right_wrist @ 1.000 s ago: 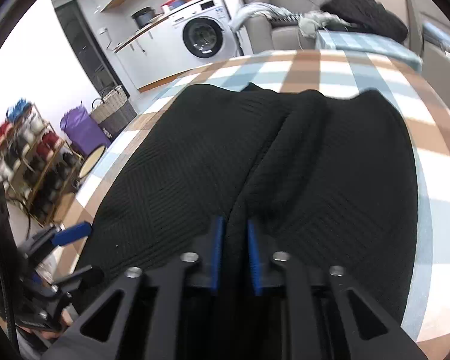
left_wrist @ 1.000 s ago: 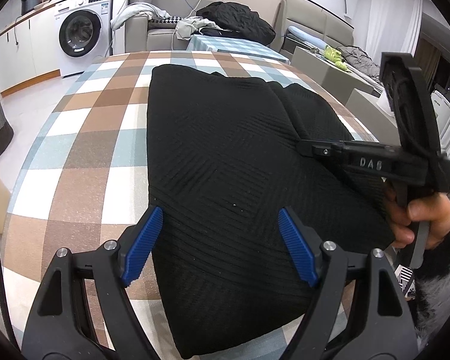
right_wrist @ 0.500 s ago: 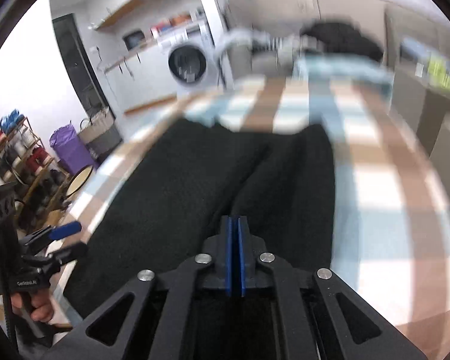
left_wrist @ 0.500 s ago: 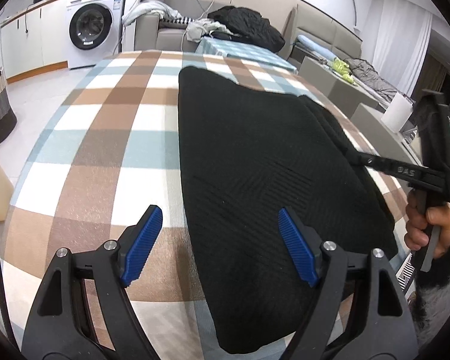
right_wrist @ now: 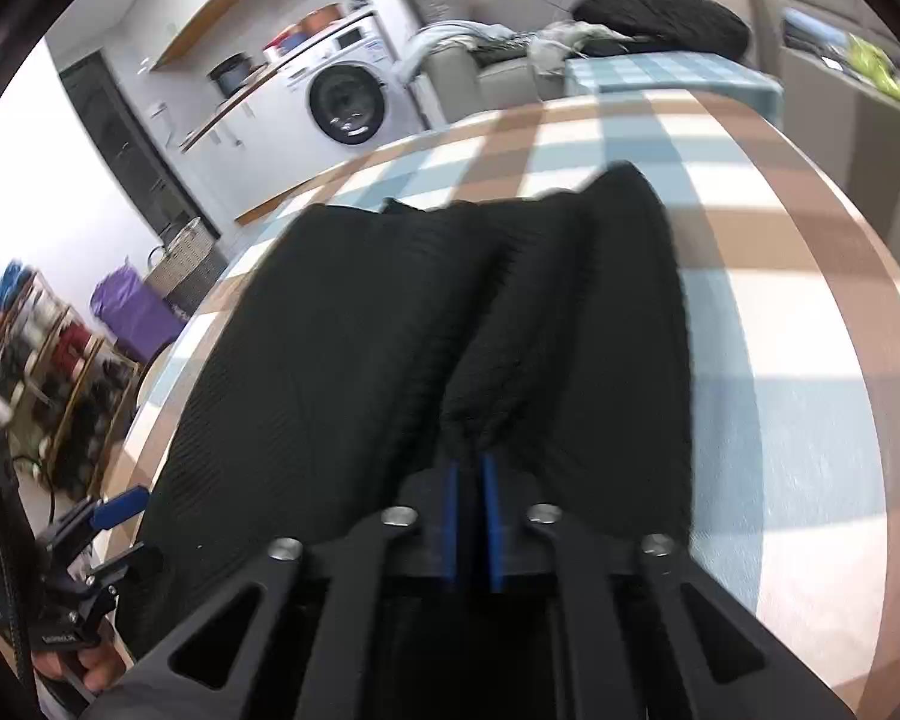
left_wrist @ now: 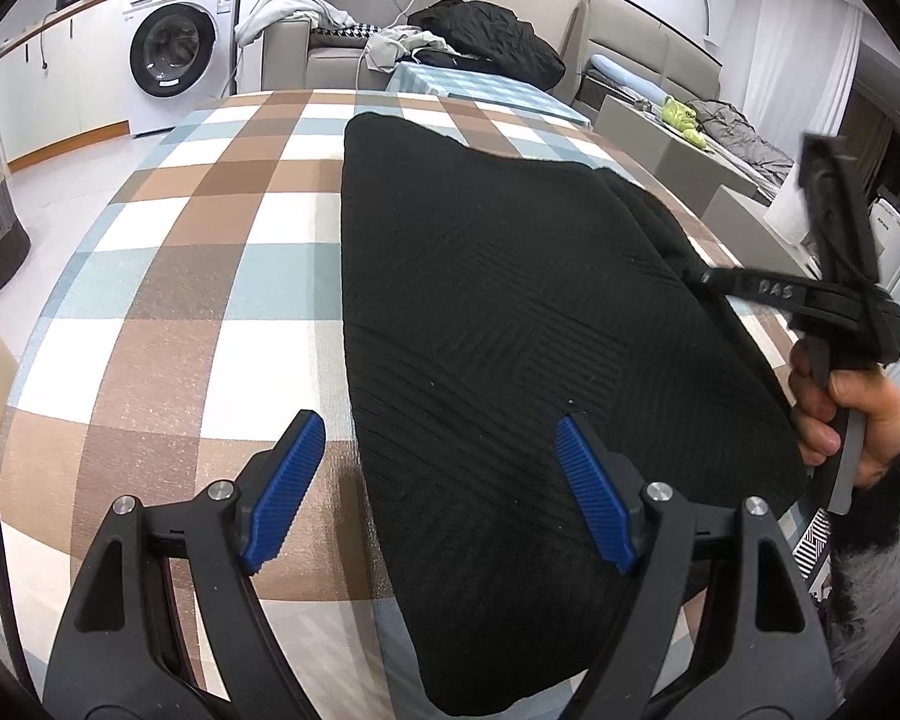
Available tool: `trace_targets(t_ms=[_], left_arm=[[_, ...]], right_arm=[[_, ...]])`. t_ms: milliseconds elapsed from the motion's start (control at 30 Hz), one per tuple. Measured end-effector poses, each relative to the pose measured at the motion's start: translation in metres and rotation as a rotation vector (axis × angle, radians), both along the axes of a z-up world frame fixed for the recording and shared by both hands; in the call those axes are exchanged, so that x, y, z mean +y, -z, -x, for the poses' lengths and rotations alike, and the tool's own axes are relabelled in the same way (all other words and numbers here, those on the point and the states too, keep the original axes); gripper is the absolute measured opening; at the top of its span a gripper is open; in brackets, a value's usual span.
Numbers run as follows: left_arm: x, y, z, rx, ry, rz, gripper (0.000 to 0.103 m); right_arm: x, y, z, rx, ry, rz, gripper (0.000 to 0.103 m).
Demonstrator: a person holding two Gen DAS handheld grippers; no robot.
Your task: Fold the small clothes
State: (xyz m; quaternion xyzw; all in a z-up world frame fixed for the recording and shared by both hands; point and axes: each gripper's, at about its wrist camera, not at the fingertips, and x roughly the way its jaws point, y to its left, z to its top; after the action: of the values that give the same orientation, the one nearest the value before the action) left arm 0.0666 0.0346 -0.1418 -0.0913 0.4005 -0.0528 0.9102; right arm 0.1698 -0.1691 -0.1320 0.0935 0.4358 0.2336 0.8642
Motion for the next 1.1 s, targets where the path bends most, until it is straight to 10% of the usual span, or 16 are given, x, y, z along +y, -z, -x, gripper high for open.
trace_targets(t_ms=[200, 367, 700, 800, 1100], left_arm=[[0.003, -0.003, 0.001, -0.009, -0.003, 0.016, 0.078], [0.002, 0.001, -0.002, 0.004, 0.001, 0.009, 0.078], [-0.006, 0.007, -0.005, 0.021, 0.018, -0.007, 0.078], [-0.006, 0.007, -0.004, 0.022, 0.014, -0.011, 0.078], [-0.009, 0.008, -0.004, 0.023, 0.029, -0.009, 0.078]], right_arm=[[-0.014, -0.041, 0.013, -0.186, 0.068, 0.089, 0.005], [-0.036, 0.001, -0.009, 0.004, 0.098, 0.107, 0.011], [-0.05, -0.004, -0.028, -0.006, 0.114, -0.014, 0.026], [-0.05, 0.004, -0.038, 0.001, 0.166, 0.093, 0.026], [-0.05, -0.026, 0.016, -0.054, 0.07, -0.045, 0.028]])
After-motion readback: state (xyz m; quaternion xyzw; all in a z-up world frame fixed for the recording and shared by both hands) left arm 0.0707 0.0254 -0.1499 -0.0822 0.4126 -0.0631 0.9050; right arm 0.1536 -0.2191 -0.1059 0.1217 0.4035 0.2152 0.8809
